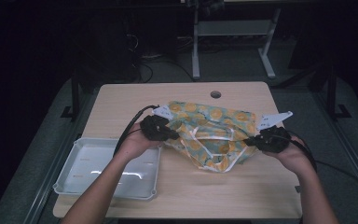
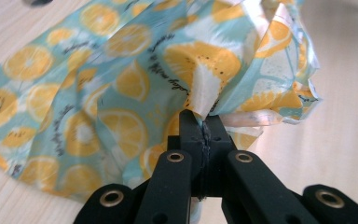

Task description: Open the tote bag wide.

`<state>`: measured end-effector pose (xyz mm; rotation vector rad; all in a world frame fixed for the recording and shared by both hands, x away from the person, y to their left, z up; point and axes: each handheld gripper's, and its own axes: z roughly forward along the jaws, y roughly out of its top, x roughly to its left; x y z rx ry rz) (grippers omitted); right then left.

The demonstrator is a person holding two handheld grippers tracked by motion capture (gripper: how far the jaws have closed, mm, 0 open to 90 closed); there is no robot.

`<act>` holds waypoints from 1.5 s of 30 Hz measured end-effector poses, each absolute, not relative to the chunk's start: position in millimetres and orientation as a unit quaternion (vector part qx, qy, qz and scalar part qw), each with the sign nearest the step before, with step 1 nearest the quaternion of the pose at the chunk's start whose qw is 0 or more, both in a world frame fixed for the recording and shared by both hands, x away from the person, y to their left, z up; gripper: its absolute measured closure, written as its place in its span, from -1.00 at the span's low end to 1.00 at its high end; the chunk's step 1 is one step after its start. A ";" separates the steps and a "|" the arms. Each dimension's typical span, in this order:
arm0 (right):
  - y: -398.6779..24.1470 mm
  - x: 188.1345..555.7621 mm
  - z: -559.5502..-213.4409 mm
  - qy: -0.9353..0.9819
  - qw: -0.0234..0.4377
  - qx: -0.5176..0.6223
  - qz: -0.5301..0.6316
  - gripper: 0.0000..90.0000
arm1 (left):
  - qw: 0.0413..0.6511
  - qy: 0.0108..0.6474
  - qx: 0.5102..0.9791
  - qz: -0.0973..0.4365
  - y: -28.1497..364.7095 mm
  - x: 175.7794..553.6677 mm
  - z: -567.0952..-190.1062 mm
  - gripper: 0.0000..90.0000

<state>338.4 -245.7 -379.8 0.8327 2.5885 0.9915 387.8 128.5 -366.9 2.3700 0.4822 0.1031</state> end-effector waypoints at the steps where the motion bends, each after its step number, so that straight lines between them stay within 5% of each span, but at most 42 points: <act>1: -243.6 342.0 -382.6 0.889 0.124 0.290 0.333 0.97 | 0.350 0.194 0.916 0.037 127.9 391.9 -371.4 0.99; 23: -226.7 367.4 -430.3 0.907 0.113 0.317 0.253 0.97 | 0.195 0.202 0.960 0.011 91.0 411.1 -441.7 0.99; 36: -236.6 369.9 -440.7 0.913 0.115 0.328 0.215 0.97 | 0.196 0.159 0.967 -0.024 68.8 385.0 -441.9 1.00; 45: -250.7 360.8 -424.8 0.903 0.122 0.331 0.246 0.97 | 0.256 0.134 0.957 -0.029 73.1 364.7 -424.4 1.00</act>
